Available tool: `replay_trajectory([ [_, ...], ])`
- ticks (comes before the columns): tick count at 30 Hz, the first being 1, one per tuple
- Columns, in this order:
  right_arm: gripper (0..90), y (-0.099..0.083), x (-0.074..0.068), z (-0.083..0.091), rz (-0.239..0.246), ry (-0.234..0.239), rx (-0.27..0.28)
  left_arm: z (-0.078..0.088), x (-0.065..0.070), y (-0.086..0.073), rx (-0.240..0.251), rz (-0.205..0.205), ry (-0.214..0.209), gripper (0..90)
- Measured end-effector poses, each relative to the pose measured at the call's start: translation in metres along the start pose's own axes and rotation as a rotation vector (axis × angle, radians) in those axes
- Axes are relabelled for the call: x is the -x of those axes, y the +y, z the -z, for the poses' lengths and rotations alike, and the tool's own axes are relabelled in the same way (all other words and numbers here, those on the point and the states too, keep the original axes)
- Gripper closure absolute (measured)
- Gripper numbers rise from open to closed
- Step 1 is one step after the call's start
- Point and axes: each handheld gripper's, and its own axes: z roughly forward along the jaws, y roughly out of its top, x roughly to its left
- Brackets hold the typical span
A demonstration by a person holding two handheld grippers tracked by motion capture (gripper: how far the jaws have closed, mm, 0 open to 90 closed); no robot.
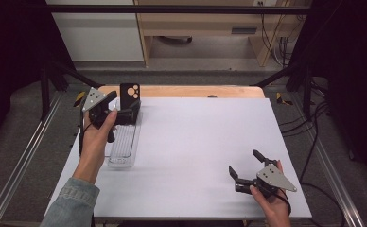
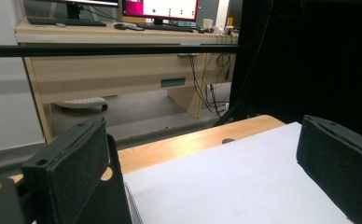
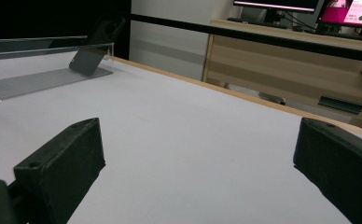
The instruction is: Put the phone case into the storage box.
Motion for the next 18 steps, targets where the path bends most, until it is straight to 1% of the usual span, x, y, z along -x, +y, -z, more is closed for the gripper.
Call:
replay_trajectory([
  [2,2.2,0.0,0.0,0.0,-0.001,-0.001,0.0,0.003,0.001,0.002,0.006,0.001,0.0,1.9],
  [5,2.1,0.0,0.0,0.0,0.001,-0.001,0.002,0.007,0.002,0.004,0.009,-0.007,-0.005,1.9],
  [9,2.1,0.0,0.0,0.0,0.0,-0.001,-0.001,0.012,0.002,0.007,0.007,-0.033,-0.004,1.9],
  [18,2.1,0.0,0.0,0.0,-0.003,-0.002,-0.002,0.022,-0.001,0.008,0.025,-0.035,-0.011,1.7],
])
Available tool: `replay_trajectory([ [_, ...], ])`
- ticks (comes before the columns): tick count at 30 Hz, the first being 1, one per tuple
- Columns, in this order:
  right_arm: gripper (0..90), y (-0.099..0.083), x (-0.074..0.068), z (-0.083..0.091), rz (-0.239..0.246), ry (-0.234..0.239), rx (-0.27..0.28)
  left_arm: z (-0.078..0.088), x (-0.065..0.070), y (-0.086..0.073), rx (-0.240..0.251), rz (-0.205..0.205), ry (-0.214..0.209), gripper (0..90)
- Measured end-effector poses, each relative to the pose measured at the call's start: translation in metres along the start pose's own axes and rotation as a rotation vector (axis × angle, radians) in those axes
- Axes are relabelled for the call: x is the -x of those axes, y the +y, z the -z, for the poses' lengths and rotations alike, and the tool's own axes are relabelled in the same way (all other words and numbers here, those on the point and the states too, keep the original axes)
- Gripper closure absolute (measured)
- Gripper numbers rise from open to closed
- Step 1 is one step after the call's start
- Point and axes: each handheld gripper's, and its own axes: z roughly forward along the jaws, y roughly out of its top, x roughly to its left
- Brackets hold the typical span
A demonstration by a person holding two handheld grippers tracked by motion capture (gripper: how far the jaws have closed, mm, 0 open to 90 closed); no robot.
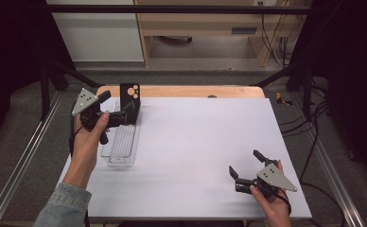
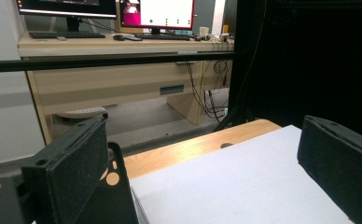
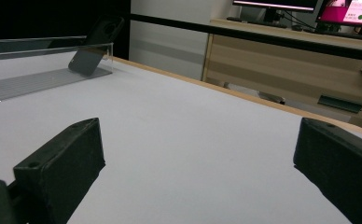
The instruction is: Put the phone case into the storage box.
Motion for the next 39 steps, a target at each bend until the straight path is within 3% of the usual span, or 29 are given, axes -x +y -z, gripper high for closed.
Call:
replay_trajectory([
  [20,2.1,0.0,0.001,0.0,-0.003,-0.001,0.002,0.009,0.009,0.009,0.031,-0.021,-0.03,1.1],
  [33,1.9,0.0,0.001,0.001,-0.003,-0.001,0.003,0.018,0.015,0.013,0.035,-0.081,-0.036,0.7],
  [39,1.9,0.0,0.001,0.001,-0.003,-0.001,0.004,0.023,0.017,0.012,0.042,-0.083,-0.047,0.7],
])
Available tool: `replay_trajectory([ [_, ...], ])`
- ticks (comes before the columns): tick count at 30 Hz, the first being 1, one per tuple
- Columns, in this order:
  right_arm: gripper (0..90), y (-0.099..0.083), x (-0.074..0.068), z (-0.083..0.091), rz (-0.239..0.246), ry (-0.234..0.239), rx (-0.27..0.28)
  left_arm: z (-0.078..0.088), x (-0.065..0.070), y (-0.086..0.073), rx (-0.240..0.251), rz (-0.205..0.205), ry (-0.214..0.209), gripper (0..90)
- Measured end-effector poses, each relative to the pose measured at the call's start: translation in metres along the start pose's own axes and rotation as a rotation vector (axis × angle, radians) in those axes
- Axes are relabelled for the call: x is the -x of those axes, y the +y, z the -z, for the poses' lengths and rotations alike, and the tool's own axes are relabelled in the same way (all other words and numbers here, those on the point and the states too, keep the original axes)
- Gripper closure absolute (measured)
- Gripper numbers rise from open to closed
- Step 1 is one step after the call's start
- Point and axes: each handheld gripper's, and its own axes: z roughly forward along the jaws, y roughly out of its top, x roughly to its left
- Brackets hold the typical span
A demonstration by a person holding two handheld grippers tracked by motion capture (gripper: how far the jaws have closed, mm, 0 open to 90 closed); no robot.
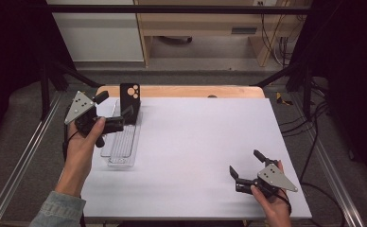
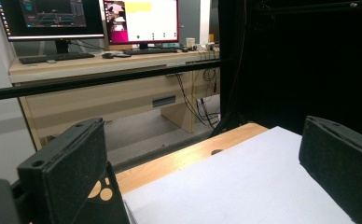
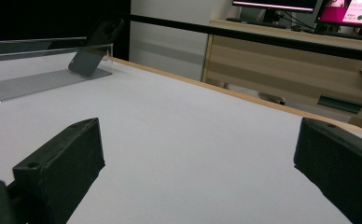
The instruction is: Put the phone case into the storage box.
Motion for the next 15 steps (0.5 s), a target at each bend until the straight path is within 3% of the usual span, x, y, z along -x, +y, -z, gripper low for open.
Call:
replay_trajectory([
  [15,1.9,0.0,0.0,0.0,0.001,0.0,-0.001,0.011,0.0,-0.003,0.007,-0.005,-0.001,0.7],
])
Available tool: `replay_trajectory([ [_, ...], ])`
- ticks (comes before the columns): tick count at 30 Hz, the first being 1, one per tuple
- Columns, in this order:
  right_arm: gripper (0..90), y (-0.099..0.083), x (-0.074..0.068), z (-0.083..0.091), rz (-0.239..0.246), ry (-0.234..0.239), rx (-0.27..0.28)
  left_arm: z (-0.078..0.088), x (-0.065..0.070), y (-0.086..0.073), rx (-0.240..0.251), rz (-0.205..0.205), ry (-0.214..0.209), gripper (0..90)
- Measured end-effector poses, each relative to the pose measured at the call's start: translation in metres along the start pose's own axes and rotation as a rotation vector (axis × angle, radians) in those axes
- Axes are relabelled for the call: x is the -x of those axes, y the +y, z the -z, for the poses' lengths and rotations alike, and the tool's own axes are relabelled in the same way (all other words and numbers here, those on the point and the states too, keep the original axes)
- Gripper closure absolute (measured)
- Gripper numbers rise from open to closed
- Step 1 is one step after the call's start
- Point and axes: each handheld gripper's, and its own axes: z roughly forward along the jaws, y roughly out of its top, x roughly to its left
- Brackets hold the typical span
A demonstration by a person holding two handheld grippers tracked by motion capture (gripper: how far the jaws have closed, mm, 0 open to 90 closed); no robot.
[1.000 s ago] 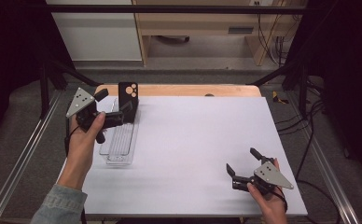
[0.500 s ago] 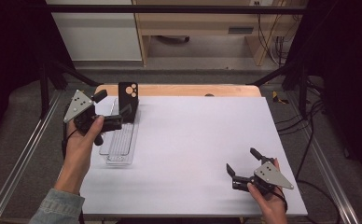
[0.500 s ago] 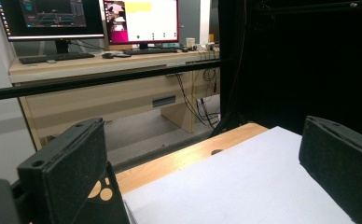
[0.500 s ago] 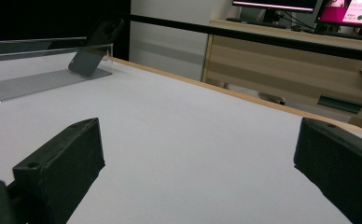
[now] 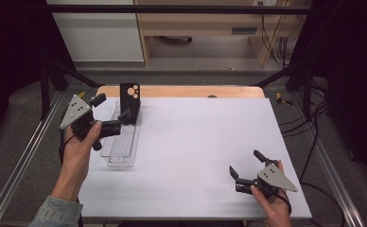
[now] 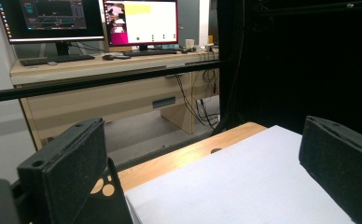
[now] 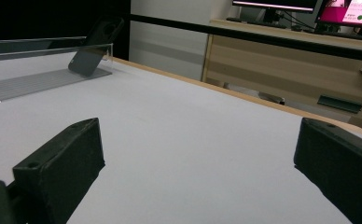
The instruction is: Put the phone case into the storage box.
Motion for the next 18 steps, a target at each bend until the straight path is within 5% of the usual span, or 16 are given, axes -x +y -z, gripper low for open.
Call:
replay_trajectory([
  [18,1.9,0.0,0.0,0.0,0.002,0.0,-0.003,0.015,-0.003,-0.011,-0.001,-0.001,0.011,0.7],
])
